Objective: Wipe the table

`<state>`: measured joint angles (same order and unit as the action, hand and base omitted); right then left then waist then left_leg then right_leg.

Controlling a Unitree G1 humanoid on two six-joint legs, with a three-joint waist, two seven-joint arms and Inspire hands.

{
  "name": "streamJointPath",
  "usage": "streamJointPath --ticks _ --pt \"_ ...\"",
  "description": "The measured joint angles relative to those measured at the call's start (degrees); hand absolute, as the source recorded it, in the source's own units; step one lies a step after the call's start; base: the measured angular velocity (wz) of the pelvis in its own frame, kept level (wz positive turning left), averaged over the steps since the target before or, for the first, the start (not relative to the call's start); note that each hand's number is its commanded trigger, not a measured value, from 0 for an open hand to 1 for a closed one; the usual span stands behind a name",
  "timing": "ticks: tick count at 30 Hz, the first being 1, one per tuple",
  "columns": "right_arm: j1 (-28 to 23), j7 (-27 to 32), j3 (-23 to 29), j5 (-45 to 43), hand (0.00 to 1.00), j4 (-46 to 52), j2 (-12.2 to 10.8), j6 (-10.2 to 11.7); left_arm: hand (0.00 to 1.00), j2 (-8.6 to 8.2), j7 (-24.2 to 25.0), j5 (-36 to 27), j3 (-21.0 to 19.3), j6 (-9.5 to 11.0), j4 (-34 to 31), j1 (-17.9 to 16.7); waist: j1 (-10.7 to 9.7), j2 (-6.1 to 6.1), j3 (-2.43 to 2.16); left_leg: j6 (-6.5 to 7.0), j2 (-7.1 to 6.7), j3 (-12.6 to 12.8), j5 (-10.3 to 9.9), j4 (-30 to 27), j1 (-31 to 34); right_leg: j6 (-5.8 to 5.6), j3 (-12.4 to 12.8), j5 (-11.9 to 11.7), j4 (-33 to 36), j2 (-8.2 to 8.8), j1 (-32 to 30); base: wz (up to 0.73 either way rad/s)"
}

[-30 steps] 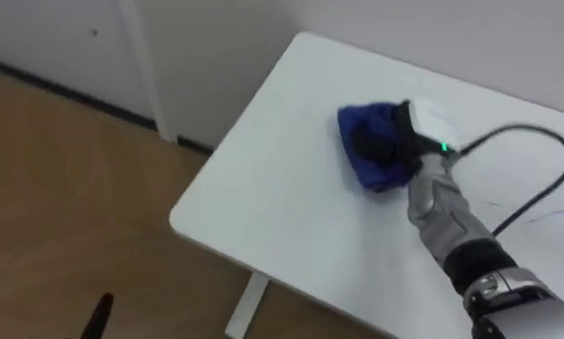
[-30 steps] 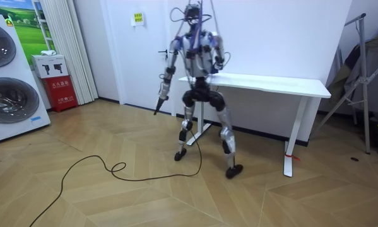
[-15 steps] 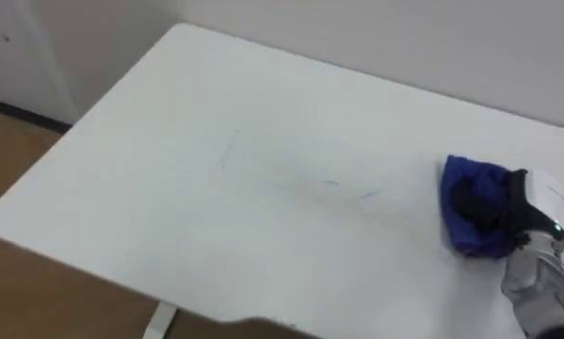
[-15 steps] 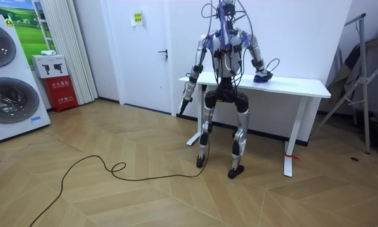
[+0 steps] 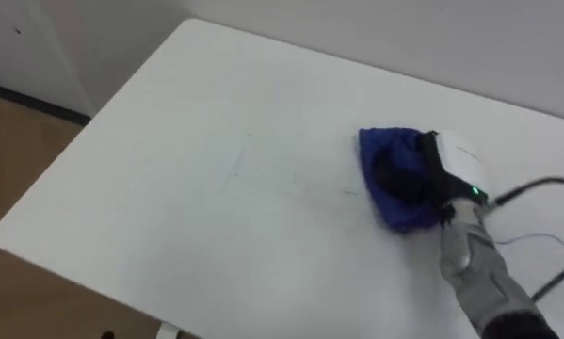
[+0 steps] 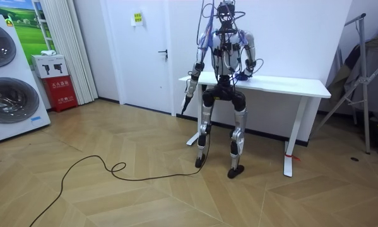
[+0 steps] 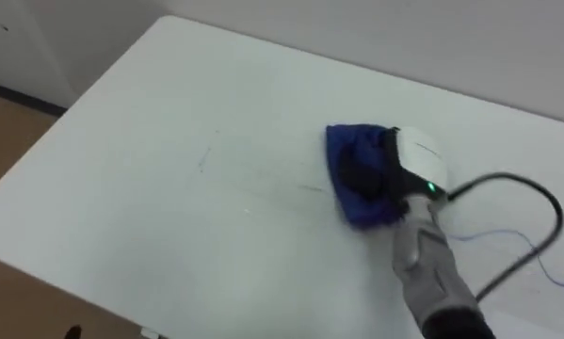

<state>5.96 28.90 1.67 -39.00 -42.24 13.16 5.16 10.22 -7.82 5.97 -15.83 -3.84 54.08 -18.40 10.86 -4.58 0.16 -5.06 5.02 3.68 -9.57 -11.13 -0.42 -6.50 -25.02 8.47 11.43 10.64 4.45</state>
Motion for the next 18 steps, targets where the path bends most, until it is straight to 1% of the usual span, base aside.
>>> streamJointPath --ticks 1,2,3,5,7,8,9,10,12,13,14,15,16,17,18 --pt "-0.82 0.79 1.16 0.61 1.00 -0.69 0.05 0.36 0.00 0.03 -0.58 -0.03 -0.32 0.00 0.10 -0.60 -0.45 0.01 0.02 0.00 0.00 0.00 0.00 0.01 -0.37 -0.03 -0.31 -0.02 -0.03 0.01 0.46 0.07" --pt "-2.05 2.27 3.48 1.59 1.00 -2.13 0.12 1.01 0.00 0.04 -0.85 0.54 -0.93 0.00 0.11 -1.39 -1.38 0.09 -0.04 0.01 0.00 0.07 -0.01 -0.02 -0.73 -0.03 -0.43 -0.02 -0.02 0.01 0.99 0.04" --pt "-3.06 3.15 5.53 2.25 1.00 -2.39 0.21 1.07 0.00 0.07 -0.92 0.59 -1.01 0.04 0.25 -1.54 -1.45 0.19 -0.07 0.02 0.03 0.15 -0.02 -0.11 -0.77 -0.10 -0.49 0.02 -0.06 0.00 1.02 0.00" --pt "-3.63 3.66 6.87 3.32 1.00 -2.37 0.44 1.05 0.00 -0.10 -0.92 0.70 -0.98 0.04 0.40 -1.35 -1.35 0.72 -0.19 0.19 0.13 0.16 -0.13 -0.14 -0.57 -0.20 -0.65 0.09 -0.46 -0.16 0.96 -0.07" --pt "-2.88 3.70 6.05 4.62 1.00 -2.57 0.50 0.75 0.00 -0.28 -1.62 0.39 -0.26 0.03 0.39 -0.05 -1.24 1.22 -0.37 0.18 0.33 0.14 -0.15 -0.22 -0.25 -0.23 -0.67 0.10 -0.76 -0.43 0.79 -0.07" --pt "-1.85 3.62 5.32 4.98 1.00 -2.58 0.51 -0.37 0.00 -0.28 -1.84 0.40 1.17 0.00 0.36 0.66 -0.97 1.71 -0.35 0.17 0.49 0.12 -0.11 -0.23 -0.10 0.02 -0.37 -0.05 -0.69 -0.63 0.67 -0.08" --pt "-0.68 3.28 4.28 5.07 1.00 -2.34 0.48 -2.13 0.00 -0.42 -1.84 0.39 2.22 -0.06 0.28 1.59 -0.92 2.13 -0.45 0.13 0.59 0.13 -0.05 -0.13 0.03 0.17 -0.25 -0.15 -0.52 -0.69 0.55 -0.07" --pt "-0.32 2.96 3.80 4.79 1.00 -1.85 0.43 -3.34 0.00 -0.46 -1.84 0.45 2.81 -0.07 0.18 1.94 -0.69 2.27 -0.52 0.12 0.61 0.14 -0.03 -0.12 0.08 0.19 -0.12 -0.16 -0.45 -0.71 0.45 -0.17" --pt "1.87 1.80 0.15 4.64 1.00 -0.83 0.31 -7.14 0.00 -0.64 -2.32 0.41 4.72 -0.57 0.17 3.47 1.00 2.34 -0.56 0.11 0.60 0.66 0.01 0.29 -0.09 0.48 1.90 -0.34 0.39 -0.93 -1.11 -0.38" --pt "2.44 1.20 -1.22 4.65 1.00 0.05 0.26 -8.19 0.00 -0.64 -2.52 0.41 5.20 -0.99 0.17 3.94 1.50 2.28 -0.55 0.22 0.67 0.92 0.10 0.31 0.10 0.68 2.52 -0.47 0.46 -1.06 -1.64 -0.50" --pt "3.47 -0.05 -4.48 4.63 1.00 2.12 0.23 -9.47 0.00 -0.61 -2.68 0.41 6.09 -1.37 0.03 4.90 2.52 2.02 -0.51 0.21 0.83 1.29 0.17 0.36 0.68 1.12 3.54 -0.82 0.53 -1.39 -2.64 -0.42" --pt "4.92 -1.03 -8.11 4.53 1.00 3.25 -0.16 -10.13 0.00 -0.55 -2.76 0.40 6.31 -1.58 -0.16 5.41 3.30 1.76 -0.36 0.09 1.25 1.84 0.34 0.31 1.00 1.42 4.27 -1.19 0.53 -1.85 -3.58 -0.37" --pt "5.78 -1.34 -9.21 4.10 1.00 3.40 -0.52 -10.19 0.00 -0.52 -2.83 0.40 6.38 -1.64 -0.20 5.85 3.69 1.55 -0.20 -0.01 1.39 1.97 0.41 0.22 0.91 1.50 4.48 -1.25 0.52 -2.04 -3.82 -0.14" --pt "7.38 -1.85 -11.30 2.03 1.00 3.44 -1.28 -9.98 0.00 -0.53 -2.87 0.41 6.96 -1.74 -0.22 6.55 3.68 1.36 -0.02 -0.07 1.48 1.75 0.64 0.31 1.02 1.56 4.39 -1.29 0.52 -2.20 -4.04 0.00" --pt "8.18 -2.33 -11.80 1.34 1.00 3.33 -1.57 -9.27 0.00 -0.77 -2.81 0.35 7.75 -1.87 -1.06 6.65 3.68 1.31 0.11 -0.06 1.46 1.56 0.66 0.36 1.01 1.56 4.37 -1.28 0.48 -2.21 -3.98 0.07"
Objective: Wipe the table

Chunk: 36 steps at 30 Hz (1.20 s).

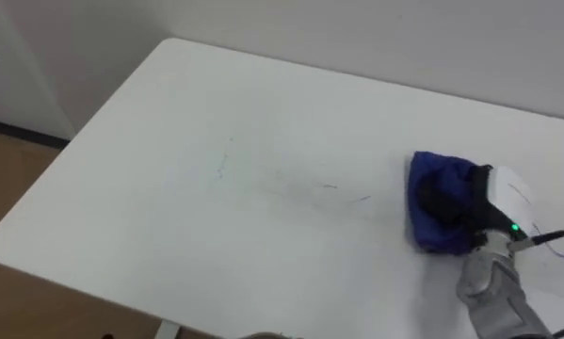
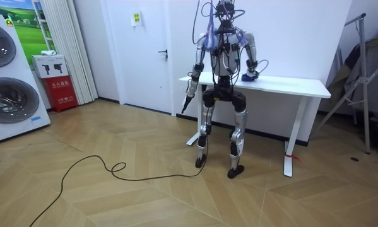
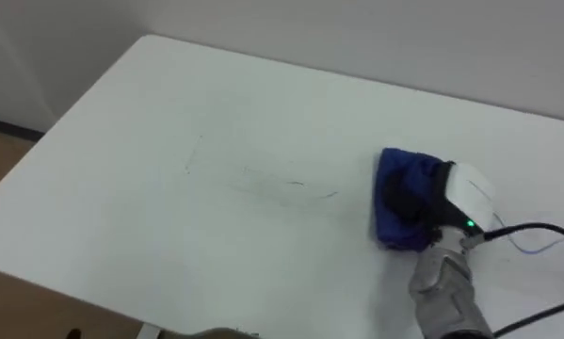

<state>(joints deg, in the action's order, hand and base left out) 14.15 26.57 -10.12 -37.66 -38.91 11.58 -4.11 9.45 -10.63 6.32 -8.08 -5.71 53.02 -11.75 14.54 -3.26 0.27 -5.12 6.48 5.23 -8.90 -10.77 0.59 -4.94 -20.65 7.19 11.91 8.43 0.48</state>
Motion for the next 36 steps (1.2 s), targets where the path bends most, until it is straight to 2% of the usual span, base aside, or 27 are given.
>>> streamJointPath --ticks 2,4,5,6,7,9,12,15,18,21,22,24,25,26,27,28,29,30,31,32,33,34,35,36 --pt "0.16 0.34 0.04 0.09 1.00 -0.93 -0.29 1.17 0.00 0.00 0.00 -0.53 0.08 0.28 -0.89 -0.89 0.40 0.07 0.15 0.02 -0.08 -0.57 0.01 0.10 -0.18 -0.01 -0.92 0.00 -0.34 0.00 0.61 0.14" --pt "-1.55 1.98 0.25 0.05 1.00 -2.04 -0.23 3.32 0.00 0.53 -0.08 -0.64 -0.20 0.33 -1.61 -3.30 -0.84 0.23 0.22 0.01 -0.11 -1.22 0.00 0.07 -0.37 -0.03 -3.16 0.00 -1.10 0.09 1.47 0.25" --pt "-3.12 3.69 0.66 0.18 1.00 -2.64 -0.18 5.39 0.00 0.74 -0.18 -0.66 -0.65 0.35 -1.60 -4.96 -2.01 0.15 0.15 0.01 -0.28 -1.83 0.00 0.13 -0.48 -0.16 -4.30 0.08 -1.62 0.15 2.27 0.43" --pt "-5.29 5.51 2.53 0.23 1.00 -3.05 -0.16 7.67 0.00 0.78 -0.28 -0.51 -1.68 0.29 -1.44 -6.43 -3.37 0.11 0.11 0.01 -0.50 -2.77 -0.01 0.11 -0.56 -0.28 -5.15 0.12 -2.21 0.18 3.32 0.45" --pt "-6.51 6.31 3.70 0.21 1.00 -3.08 -0.10 8.57 0.00 0.77 -0.28 -0.44 -2.46 0.28 -1.42 -7.10 -3.69 0.06 0.07 0.01 -0.61 -2.99 -0.01 0.10 -0.66 -0.40 -5.37 0.17 -2.39 0.23 3.73 0.41" --pt "-11.68 8.77 10.50 0.28 1.00 -3.24 0.35 11.58 0.00 0.83 -0.38 0.85 -6.50 0.34 -1.03 -9.40 -5.60 -0.11 -0.03 0.09 -1.20 -3.01 -0.03 0.11 -1.18 -1.16 -6.74 0.66 -2.54 0.86 5.32 0.34" --pt "-15.87 11.44 18.05 2.66 1.00 -6.42 2.09 13.18 0.00 1.71 -0.53 1.38 -10.69 0.59 0.19 -10.64 -7.71 -0.27 -0.52 0.43 -1.68 -3.02 -0.24 0.00 -1.85 -1.73 -7.49 1.02 -2.74 1.37 6.67 0.19" --pt "-20.47 11.98 22.92 7.46 1.00 -8.78 4.82 13.51 0.00 2.71 -1.18 1.96 -13.20 1.16 0.19 -10.41 -8.17 -0.72 -1.20 0.52 -1.72 -3.02 -0.33 -0.03 -1.88 -1.73 -7.46 1.02 -2.67 1.40 6.86 0.01" --pt "-22.40 11.59 24.03 10.25 1.00 -11.16 6.38 13.53 0.00 2.64 -1.26 2.31 -13.07 1.37 -0.39 -9.03 -8.47 -0.77 -1.45 0.55 -1.62 -3.09 -0.39 -0.04 -2.23 -1.71 -7.38 1.01 -2.16 1.43 7.47 0.00" --pt "-21.09 10.03 23.50 11.64 1.00 -11.56 6.79 12.83 0.00 2.60 -1.26 2.18 -9.51 1.44 -0.53 -6.97 -8.29 -0.49 -1.55 0.45 -1.56 -3.10 -0.49 -0.54 -2.21 -1.47 -6.87 0.86 -1.90 1.39 7.52 -0.02" --pt "-19.46 9.96 22.53 11.64 1.00 -11.40 6.70 11.00 0.00 2.57 -1.41 2.01 -7.18 1.52 -0.57 -6.02 -8.16 -0.30 -1.60 0.30 -1.50 -3.01 -0.59 -0.69 -2.29 -1.32 -6.75 0.76 -1.67 1.36 7.46 -0.12" --pt "-17.01 9.83 19.97 10.77 1.00 -9.65 5.66 6.33 0.00 1.25 -1.72 1.09 -4.65 1.56 -0.48 -3.64 -6.57 -0.05 -1.51 0.27 -1.14 -2.07 -0.53 -0.67 -2.49 -0.71 -5.47 0.35 -1.08 1.13 6.77 -0.33" --pt "-15.92 9.36 19.04 10.36 1.00 -9.32 5.48 5.05 0.00 0.93 -1.73 1.04 -3.98 1.56 -0.48 -2.92 -6.10 0.00 -1.47 0.28 -1.13 -2.09 -0.52 -0.64 -2.48 -0.49 -4.92 0.17 -0.99 0.98 6.32 -0.60" --pt "-13.36 7.49 16.48 9.68 1.00 -7.20 4.64 1.92 0.00 0.48 -1.64 0.85 -2.45 1.52 -0.04 -2.41 -4.76 0.22 -1.33 0.29 -0.95 -2.11 -0.52 -0.55 -2.37 0.06 -3.43 -0.32 -0.81 0.46 5.15 -0.74" --pt "-10.26 5.18 12.11 7.71 1.00 -4.55 3.31 -0.77 0.00 0.13 -1.49 0.89 -1.24 1.28 0.17 -1.45 -3.26 0.40 -1.10 0.26 -0.67 -2.20 -0.54 -0.43 -2.10 0.72 -2.84 -0.91 -0.56 -0.04 3.77 -0.80" --pt "-8.48 3.64 8.93 7.09 1.00 -2.68 2.62 -1.96 0.00 0.14 -1.25 0.88 -0.58 1.08 0.29 -1.04 -2.38 0.50 -0.89 0.24 -0.53 -2.39 -0.54 -0.36 -1.93 1.04 -2.94 -1.18 -0.25 -0.30 2.94 -0.73" --pt "-4.73 0.53 3.02 4.49 1.00 0.31 1.30 -2.88 0.00 0.31 -0.59 0.68 -0.20 1.04 0.86 -0.41 -0.82 0.56 -0.73 0.07 -0.13 -2.85 -0.48 -0.35 -1.11 1.60 -2.90 -1.54 -0.17 -0.92 1.51 -0.46" --pt "0.36 -1.69 -2.45 1.88 1.00 1.17 -0.78 -2.89 0.00 0.33 -0.20 0.13 0.25 0.82 1.69 0.28 0.58 0.77 0.03 -0.12 -0.08 -4.26 -0.36 -0.25 -0.77 1.95 -2.54 -1.69 -0.21 -1.57 0.93 -0.26" --pt "2.94 -2.77 -4.46 0.68 1.00 1.04 -1.76 -2.76 0.00 0.28 0.01 0.11 0.42 0.56 1.91 0.50 1.34 0.84 0.25 -0.23 -0.09 -4.95 -0.29 -0.23 -0.33 2.05 -2.62 -1.63 -0.20 -1.74 0.48 0.07" --pt "7.19 -4.31 -6.28 -1.26 1.00 0.92 -2.75 -1.58 0.00 0.11 0.44 0.14 0.51 -0.17 2.05 0.71 3.10 0.82 0.53 -0.45 -0.13 -6.03 0.03 -0.10 0.77 2.33 -2.88 -1.44 -0.29 -1.95 -0.32 0.41" --pt "10.15 -4.95 -6.62 -1.42 1.00 0.48 -2.75 -0.32 0.00 0.35 0.53 0.12 0.48 -0.98 2.20 0.16 4.57 0.44 0.46 -0.48 -0.34 -7.46 0.65 0.20 1.37 2.36 -3.83 -1.27 -0.47 -1.92 -0.52 0.55" --pt "10.92 -4.93 -6.58 -1.32 1.00 0.03 -2.75 -0.11 0.00 0.64 0.52 0.13 0.44 -1.46 2.18 -0.77 5.00 0.44 0.46 -0.15 -0.52 -8.27 1.08 0.31 1.56 2.26 -4.73 -1.20 -0.74 -1.81 -0.44 0.75" --pt "11.91 -4.84 -6.13 -1.33 1.00 -0.94 -2.63 0.35 0.00 1.22 0.31 0.14 0.04 -1.98 2.20 -2.92 5.02 0.20 0.30 -0.08 -1.17 -10.18 1.47 0.50 1.68 1.89 -6.20 -0.95 -1.47 -1.55 0.37 0.69" --pt "11.54 -4.53 -4.63 -1.33 1.00 -1.76 -2.32 1.02 0.00 1.49 0.25 0.50 -1.10 -2.59 2.17 -5.75 5.01 0.09 0.28 0.04 -1.48 -10.51 1.44 0.48 1.64 1.46 -6.74 -0.69 -1.86 -1.32 1.32 0.64"
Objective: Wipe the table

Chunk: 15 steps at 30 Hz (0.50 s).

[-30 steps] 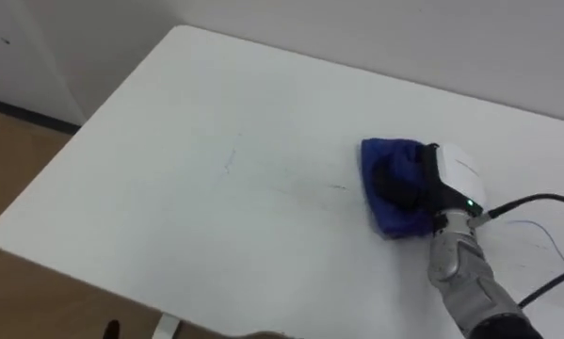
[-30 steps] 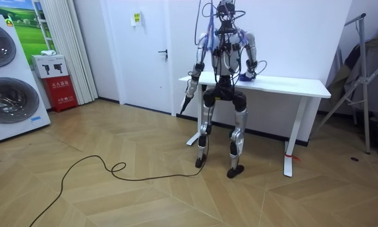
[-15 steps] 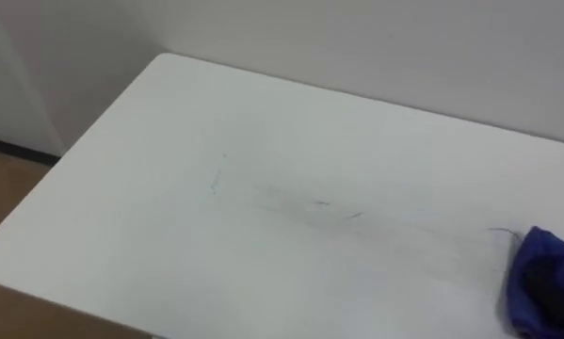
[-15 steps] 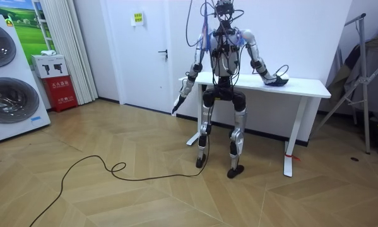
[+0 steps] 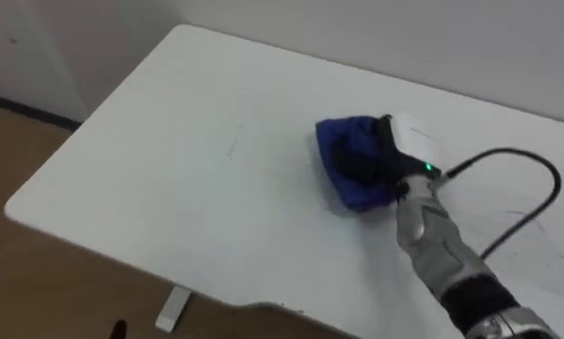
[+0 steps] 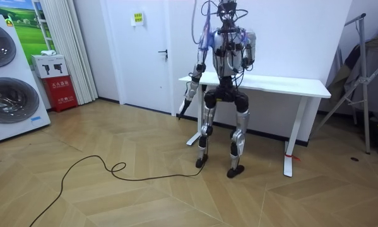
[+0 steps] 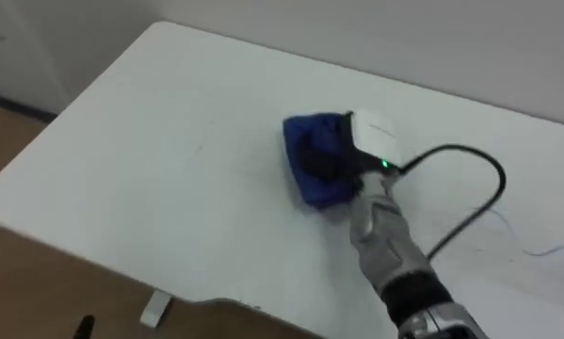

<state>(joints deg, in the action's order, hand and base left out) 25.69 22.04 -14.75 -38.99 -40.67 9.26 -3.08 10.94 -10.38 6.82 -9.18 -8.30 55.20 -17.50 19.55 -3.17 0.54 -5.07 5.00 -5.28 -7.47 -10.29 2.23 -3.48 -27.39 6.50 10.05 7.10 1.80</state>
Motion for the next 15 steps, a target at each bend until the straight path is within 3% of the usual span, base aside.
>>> streamJointPath --ticks 1,2,3,4,6,9,13,15 --pt "-0.67 0.40 0.80 0.07 1.00 -0.70 0.24 0.16 0.00 0.09 0.00 0.07 -0.86 -0.26 0.00 -1.24 -0.16 -0.33 -0.07 0.06 -0.21 -0.20 0.02 -0.06 0.01 -0.21 -0.62 0.09 -0.33 0.14 0.55 0.64" --pt "-3.67 1.20 2.25 0.45 1.00 -3.13 1.98 1.14 0.00 0.12 -0.05 0.10 -2.72 -0.55 0.00 -2.93 -0.73 -0.52 0.12 0.17 -0.84 -1.31 0.09 -0.11 0.08 -0.86 -2.27 0.52 -0.38 0.66 1.49 0.69" --pt "-7.65 1.31 4.92 0.70 1.00 -5.67 3.87 2.34 0.00 0.10 -0.01 0.09 -4.12 -0.37 0.00 -4.13 -0.97 -0.69 0.10 0.40 -1.33 -2.02 0.07 -0.19 -0.02 -1.19 -2.59 0.73 -0.40 1.02 2.45 0.66" --pt "-10.33 2.28 7.32 2.95 1.00 -5.66 4.30 4.51 0.00 0.11 -0.01 0.10 -4.62 -0.23 0.00 -4.70 -1.05 -0.72 0.09 0.49 -1.53 -2.06 0.02 -0.21 -0.14 -1.37 -2.48 0.84 -0.39 1.18 2.72 0.38" --pt "-16.68 5.97 13.09 3.42 1.00 -5.06 4.46 9.26 0.00 -0.19 0.10 0.37 -7.22 -0.10 0.03 -7.63 -4.93 -0.73 0.09 0.71 -2.14 -1.26 -0.11 -0.19 -1.09 -2.19 -2.67 1.37 -0.63 1.90 4.23 0.17" --pt "-23.02 8.38 21.47 4.30 1.00 -6.06 5.18 12.63 0.00 -0.23 0.09 2.08 -10.77 1.67 0.20 -7.53 -8.90 -0.79 -0.39 1.55 -2.49 0.71 -0.98 -0.52 -2.06 -2.80 -2.45 2.37 -0.24 2.68 5.24 0.03" --pt "-28.71 9.71 27.02 8.09 1.00 -9.95 9.02 13.62 0.00 0.93 0.03 2.77 -12.87 3.84 -0.39 -4.70 -12.74 -1.12 -1.10 2.20 -2.60 2.86 -2.61 -2.57 -2.68 -3.16 -0.77 2.97 2.35 3.81 5.17 -0.22" --pt "-31.95 9.75 29.14 9.65 1.00 -11.27 10.40 13.52 0.00 1.67 -0.06 3.05 -12.58 4.55 -2.06 -2.68 -14.68 -0.39 -1.56 2.74 -1.84 3.83 -5.42 -7.00 -2.05 -3.29 -1.03 3.36 6.70 4.65 5.12 -0.18"
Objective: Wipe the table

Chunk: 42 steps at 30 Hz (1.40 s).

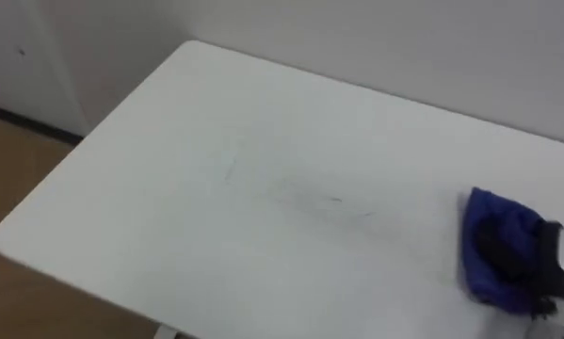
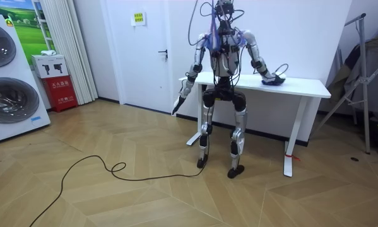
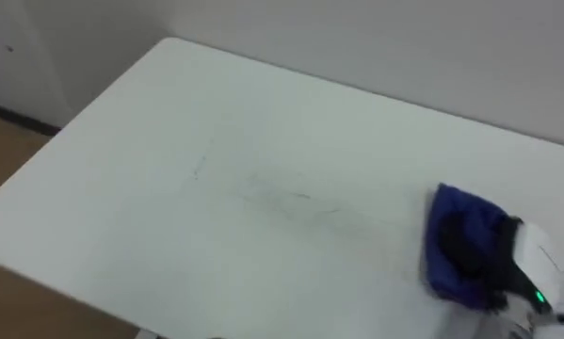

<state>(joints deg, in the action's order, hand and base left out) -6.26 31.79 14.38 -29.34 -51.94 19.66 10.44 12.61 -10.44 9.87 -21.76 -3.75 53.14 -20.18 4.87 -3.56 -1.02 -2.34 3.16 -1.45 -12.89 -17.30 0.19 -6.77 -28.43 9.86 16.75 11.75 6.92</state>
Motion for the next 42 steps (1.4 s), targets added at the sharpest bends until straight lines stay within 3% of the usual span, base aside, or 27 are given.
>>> streamJointPath --ticks 2,4,6,7,9,10,12,13,14,15,16,18,20,21,22,23,24,25,26,27,29,31,32,33,35,38,42 --pt "-0.55 0.18 0.41 0.44 1.00 -0.98 0.01 -0.69 0.00 0.61 -0.54 -0.12 0.70 1.21 0.00 2.36 -0.26 0.46 -0.05 0.47 1.43 0.87 -1.36 -2.35 -0.05 0.04 0.60 -0.14 3.48 0.61 -0.86 -0.35" --pt "1.34 0.71 -0.52 1.30 1.00 -0.37 -1.28 -4.42 0.00 1.39 -1.56 -0.37 3.80 2.95 0.42 4.20 0.65 1.46 0.00 0.37 3.64 1.81 -2.18 -4.21 0.31 1.08 3.38 -0.16 10.20 1.73 -3.80 -0.51" --pt "4.94 2.56 -3.27 1.51 1.00 1.67 -4.78 -12.17 0.00 1.73 -2.41 -0.22 6.96 5.90 2.62 7.33 6.07 2.44 0.07 -1.15 7.27 4.28 -2.63 -4.99 0.79 1.98 6.11 0.96 15.06 5.02 -6.60 -0.82" --pt "6.80 2.69 -4.54 1.50 1.00 1.66 -5.48 -13.83 0.00 2.00 -2.59 -0.14 7.80 6.24 4.00 8.53 7.27 2.55 0.12 -1.78 8.37 4.81 -2.41 -5.22 1.30 1.98 6.92 0.87 14.45 5.42 -7.00 -1.01" --pt "17.36 0.84 -12.83 -0.27 1.00 2.66 -8.17 -18.26 0.00 2.75 -2.22 -0.08 9.26 6.29 10.49 12.86 12.62 2.62 0.25 -4.74 12.35 5.43 -1.69 -5.24 3.51 1.00 9.43 -0.92 6.54 6.16 -8.81 -1.12" --pt "20.50 -0.72 -15.83 -0.89 1.00 3.39 -9.02 -18.53 0.00 2.82 -2.19 -0.15 9.31 6.21 10.79 13.26 13.46 2.53 0.34 -5.60 13.14 4.90 -1.49 -5.21 4.40 0.90 9.29 -1.90 3.99 6.18 -8.93 -0.82" --pt "34.50 -5.98 -25.37 -4.30 1.00 3.52 -11.48 -16.65 0.00 3.55 -1.74 -0.81 10.30 6.34 11.43 16.68 15.13 2.16 1.77 -9.38 16.01 0.39 0.82 -3.21 8.09 0.60 9.32 -6.20 -2.79 5.21 -8.72 -0.07" --pt "37.64 -6.84 -26.76 -4.85 1.00 3.54 -11.50 -15.56 0.00 3.74 -1.63 -1.18 10.90 6.42 11.58 18.07 15.98 1.75 2.01 -10.36 16.69 -0.78 1.45 -2.90 9.34 0.73 9.10 -6.96 -2.23 4.96 -9.05 0.36" --pt "42.92 -8.19 -28.83 -6.22 1.00 3.52 -11.51 -13.72 0.00 4.26 -1.30 -1.82 11.98 6.57 10.99 19.08 17.39 1.34 2.05 -11.22 17.70 -2.70 2.15 -3.63 12.12 -3.13 9.04 -3.15 1.23 3.88 -10.71 0.51" --pt "45.55 -8.67 -29.71 -6.34 1.00 3.47 -11.44 -12.54 0.00 3.96 -0.42 -3.21 12.43 6.48 10.74 19.09 17.77 2.43 2.05 -7.92 19.51 -5.15 3.42 -3.81 13.65 -2.67 8.40 1.53 6.94 1.98 -12.87 0.49" --pt "45.57 -8.79 -30.14 -6.11 1.00 3.33 -11.41 -12.37 0.00 3.94 0.17 -3.55 12.41 6.34 10.78 18.32 17.94 2.31 2.03 -6.17 19.82 -4.94 5.13 -3.40 13.55 -2.26 8.84 2.69 9.03 1.72 -13.55 0.50" --pt "42.05 -9.92 -30.92 -6.44 1.00 3.42 -9.35 -12.19 0.00 3.62 1.83 -3.60 12.42 5.24 11.02 13.88 17.40 1.45 1.92 -5.63 20.42 -1.23 11.04 -1.39 11.76 -0.91 8.51 6.16 11.88 1.16 -13.01 0.38" --pt "36.42 -10.12 -30.27 -6.87 1.00 4.49 -5.12 -11.66 0.00 2.93 2.74 -4.67 12.39 3.95 11.02 11.50 16.19 1.32 1.95 -7.10 21.29 1.89 13.37 -0.65 11.90 -0.63 6.85 8.71 13.06 1.14 -12.67 0.42" --pt "30.50 -9.07 -26.14 -5.95 1.00 6.59 -3.43 -9.23 0.00 2.66 3.58 -4.70 12.33 3.61 11.01 9.82 14.00 1.37 1.97 -7.37 21.40 3.31 14.49 -0.17 12.38 -0.52 5.22 9.55 12.92 1.13 -11.62 0.55" --pt "27.13 -8.13 -24.08 -6.26 1.00 8.39 -3.17 -8.67 0.00 2.47 3.97 -4.78 12.04 3.62 10.98 8.53 12.38 1.51 1.96 -7.38 21.39 4.28 14.57 -0.20 12.36 -0.53 4.41 9.58 12.67 1.17 -10.93 0.61" --pt "21.87 -6.16 -20.70 -6.24 1.00 10.26 -3.09 -7.27 0.00 2.34 4.46 -4.73 11.25 3.51 10.42 5.82 9.46 1.12 1.69 -7.39 21.32 8.02 14.56 -0.56 12.00 -0.59 2.87 9.60 10.81 1.24 -9.15 0.51" --pt "17.31 -4.54 -17.22 -6.24 1.00 11.46 -3.21 -5.70 0.00 2.23 4.50 -4.56 10.29 3.25 8.89 3.50 6.54 1.03 1.82 -7.57 20.98 11.10 14.34 -1.76 11.95 -1.07 1.33 9.30 8.04 1.23 -6.92 0.51" --pt "14.97 -3.85 -15.35 -6.23 1.00 11.94 -3.26 -5.10 0.00 2.06 4.52 -4.30 9.30 3.18 7.60 2.46 5.19 0.66 1.86 -7.87 20.39 11.88 13.69 -2.73 12.00 -1.38 0.74 9.00 7.01 1.36 -5.69 0.54" --pt "10.64 -2.84 -11.51 -6.11 1.00 12.15 -3.41 -3.99 0.00 1.93 4.51 -3.28 7.51 3.18 5.87 1.49 3.16 0.03 1.42 -7.54 18.52 12.56 10.68 -4.95 11.93 -2.08 -0.67 8.14 4.65 1.72 -3.40 0.46" --pt "7.75 -2.20 -8.29 -6.06 1.00 12.14 -3.52 -3.41 0.00 1.80 4.47 -2.12 6.76 3.17 4.65 1.28 1.84 -0.06 1.33 -7.20 16.76 12.74 7.47 -6.87 11.46 -2.77 -1.23 7.01 2.53 2.10 -1.52 0.31" --pt "4.57 -0.71 -4.71 -5.96 1.00 12.14 -3.20 -2.28 0.00 1.37 4.36 -0.41 6.62 3.31 3.11 1.28 0.89 0.56 0.99 -6.66 14.14 12.67 3.14 -8.71 10.55 -3.99 -1.25 4.59 -0.76 2.72 0.64 -0.07" --pt "3.72 0.42 -3.41 -4.30 1.00 12.05 -2.79 -1.92 0.00 1.28 3.14 -0.31 6.68 4.02 2.14 1.97 0.86 0.84 0.91 -7.63 12.04 12.07 1.29 -9.05 9.78 -4.77 0.24 2.75 -2.25 4.35 0.83 -0.37" --pt "3.75 0.56 -3.93 -2.54 1.00 11.69 -2.28 -2.01 0.00 1.21 1.66 -0.25 7.22 4.10 2.04 2.30 1.31 1.17 0.88 -7.58 10.64 11.60 0.18 -8.38 8.31 -3.76 2.07 1.12 -2.77 5.14 0.69 -0.69" --pt "3.56 0.51 -5.05 -0.09 1.00 11.29 -2.12 -2.41 0.00 0.89 0.55 -0.08 7.32 4.08 2.04 2.92 2.53 1.66 0.72 -7.19 10.06 11.62 -0.10 -6.75 6.39 -3.98 3.79 -0.10 -2.58 4.32 -0.24 -0.75" --pt "5.09 -0.33 -6.72 1.10 1.00 9.88 -1.72 -2.68 0.00 -0.06 -0.87 1.10 7.40 4.08 2.07 3.54 4.28 1.88 0.67 -6.72 8.99 11.79 -0.11 -3.37 3.72 -3.88 3.56 -0.16 -1.71 2.81 -2.09 -0.91" --pt "9.61 -3.35 -6.99 -1.66 1.00 11.26 -3.08 -5.98 0.00 -2.36 -1.87 1.94 7.48 3.36 1.98 4.78 5.45 2.02 0.76 -5.98 8.00 11.98 -0.14 -1.23 2.54 -3.36 3.62 -1.80 -2.22 2.60 -4.24 -0.72" --pt "13.68 -4.14 -13.86 -7.48 1.00 16.78 -6.15 -11.63 0.00 -2.95 -2.40 -0.35 11.47 2.21 0.83 5.89 6.51 2.19 0.77 -6.06 7.50 10.00 2.08 2.56 2.42 -2.31 2.72 -3.01 -3.34 1.66 -6.02 -0.20"
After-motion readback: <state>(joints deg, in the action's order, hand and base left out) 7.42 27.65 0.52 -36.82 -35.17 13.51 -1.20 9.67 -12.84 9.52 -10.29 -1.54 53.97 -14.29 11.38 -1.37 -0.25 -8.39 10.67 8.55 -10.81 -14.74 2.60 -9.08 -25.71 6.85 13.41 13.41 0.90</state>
